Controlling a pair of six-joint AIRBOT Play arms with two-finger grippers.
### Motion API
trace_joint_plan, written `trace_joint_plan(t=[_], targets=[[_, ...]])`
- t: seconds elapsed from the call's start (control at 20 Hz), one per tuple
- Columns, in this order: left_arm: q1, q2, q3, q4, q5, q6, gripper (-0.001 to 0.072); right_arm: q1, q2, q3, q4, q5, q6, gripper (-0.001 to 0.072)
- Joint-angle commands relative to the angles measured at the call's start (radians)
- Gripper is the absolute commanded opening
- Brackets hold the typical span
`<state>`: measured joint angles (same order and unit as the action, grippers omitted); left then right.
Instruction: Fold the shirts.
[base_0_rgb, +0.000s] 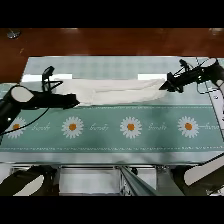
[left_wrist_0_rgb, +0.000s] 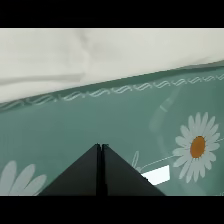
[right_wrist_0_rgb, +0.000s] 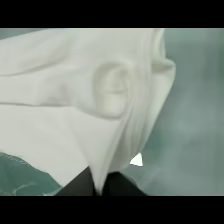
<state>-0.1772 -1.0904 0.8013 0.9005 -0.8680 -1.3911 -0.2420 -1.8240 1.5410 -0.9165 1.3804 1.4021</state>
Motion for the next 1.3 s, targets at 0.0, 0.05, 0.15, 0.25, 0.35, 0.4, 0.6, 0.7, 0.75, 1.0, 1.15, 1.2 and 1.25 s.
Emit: trace_joint_plan(t=[0.0,0.05,0.15,0.25,0.35,0.4,0.6,0.7,0.75,1.0,1.15,1.2,1.25], targets=[[-0.166,-0.054,0.081,-0.052,0.096,0.030,0.0025,-0.001,0.183,-0.044,-0.140,0.058,-0.031,0.0021],[-0.212,-0.083,0.115,-0.052,0.128,0.030,0.0025,-0.001,0.264,-0.102,-0.140,0.045,-0.045,0.0021],[-0.304,-0.166,0.194,-0.052,0.188,0.029,0.0024,0.002,0.461,-0.250,-0.135,-0.003,-0.068,0.0021],[-0.376,-0.282,0.292,-0.048,0.198,0.025,0.0024,0.002,0.667,-0.404,-0.138,-0.046,-0.063,0.0021],[-0.437,-0.412,0.401,-0.042,0.190,0.000,0.0023,0.002,0.851,-0.533,-0.139,-0.048,-0.040,0.0021],[-0.464,-0.482,0.463,-0.033,0.164,-0.023,0.0023,0.002,0.935,-0.586,-0.141,-0.046,-0.021,0.0021],[-0.593,-0.704,0.644,-0.065,0.043,-0.106,0.0024,0.002,1.131,-0.645,-0.138,0.010,0.037,0.0021],[-0.676,-0.769,0.689,-0.116,0.060,-0.107,0.0024,0.002,1.179,-0.645,-0.121,0.028,0.055,0.0021],[-0.714,-0.801,0.719,-0.156,0.044,-0.106,0.0024,0.002,1.193,-0.645,-0.108,0.033,0.060,0.0021],[-0.772,-0.845,0.834,-0.180,-0.087,-0.084,0.0024,0.002,1.201,-0.644,-0.062,0.042,0.061,0.0022],[-0.613,-0.792,0.843,-0.175,-0.129,-0.084,0.0024,0.002,1.199,-0.644,-0.048,0.048,0.062,0.0021],[-0.543,-0.768,0.843,-0.167,-0.163,-0.085,0.0024,0.002,1.197,-0.644,-0.026,0.045,0.061,0.0021],[-0.466,-0.739,0.843,-0.151,-0.209,-0.085,0.0024,0.010,1.191,-0.644,0.003,0.037,0.061,0.0021]])
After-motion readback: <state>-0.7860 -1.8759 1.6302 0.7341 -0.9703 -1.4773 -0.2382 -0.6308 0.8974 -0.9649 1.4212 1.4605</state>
